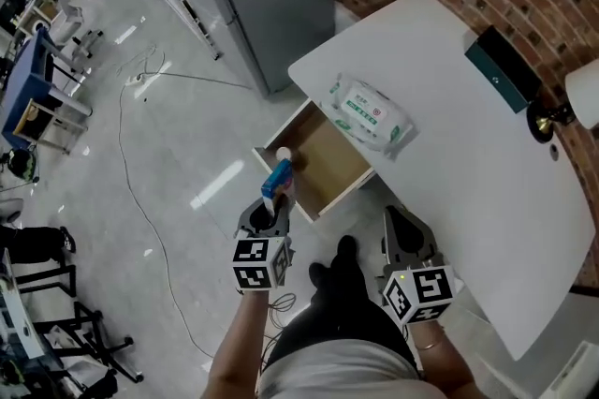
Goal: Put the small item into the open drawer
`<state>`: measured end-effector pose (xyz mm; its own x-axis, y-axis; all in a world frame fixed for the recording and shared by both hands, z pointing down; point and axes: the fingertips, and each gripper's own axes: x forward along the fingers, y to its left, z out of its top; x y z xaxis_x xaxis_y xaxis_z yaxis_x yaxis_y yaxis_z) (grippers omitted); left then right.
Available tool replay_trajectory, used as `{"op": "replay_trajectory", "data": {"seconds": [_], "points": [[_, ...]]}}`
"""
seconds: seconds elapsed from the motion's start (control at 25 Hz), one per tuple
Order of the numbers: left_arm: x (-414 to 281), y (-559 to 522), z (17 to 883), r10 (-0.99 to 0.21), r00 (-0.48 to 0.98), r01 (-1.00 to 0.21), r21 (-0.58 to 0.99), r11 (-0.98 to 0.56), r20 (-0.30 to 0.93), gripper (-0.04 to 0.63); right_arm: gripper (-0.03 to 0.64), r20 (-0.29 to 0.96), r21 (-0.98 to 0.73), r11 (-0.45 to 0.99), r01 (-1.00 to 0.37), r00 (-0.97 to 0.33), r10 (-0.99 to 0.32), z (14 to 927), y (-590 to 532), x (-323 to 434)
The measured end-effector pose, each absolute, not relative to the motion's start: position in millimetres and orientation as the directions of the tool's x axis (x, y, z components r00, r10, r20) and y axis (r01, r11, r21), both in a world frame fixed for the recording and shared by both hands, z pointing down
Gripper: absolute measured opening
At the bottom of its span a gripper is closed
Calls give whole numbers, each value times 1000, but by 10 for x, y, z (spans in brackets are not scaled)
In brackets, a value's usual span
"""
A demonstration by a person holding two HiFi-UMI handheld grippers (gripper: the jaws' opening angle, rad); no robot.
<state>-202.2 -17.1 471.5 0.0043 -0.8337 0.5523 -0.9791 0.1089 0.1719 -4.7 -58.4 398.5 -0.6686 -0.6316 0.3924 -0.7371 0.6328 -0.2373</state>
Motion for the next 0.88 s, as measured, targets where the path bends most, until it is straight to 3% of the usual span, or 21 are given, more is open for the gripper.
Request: {"op": "replay_trajectory", "data": {"seconds": [0.36, 0.88], "points": [[-1635, -806, 5391, -750, 106, -991, 128, -29, 653, 74, 6, 403, -241, 566, -788, -612, -680, 4199, -958, 317], [-1179, -1142, 6582, -526, 201, -953, 40, -301, 827, 74, 6, 425, -180, 523, -833, -545, -722, 4493, -1085, 496]]}}
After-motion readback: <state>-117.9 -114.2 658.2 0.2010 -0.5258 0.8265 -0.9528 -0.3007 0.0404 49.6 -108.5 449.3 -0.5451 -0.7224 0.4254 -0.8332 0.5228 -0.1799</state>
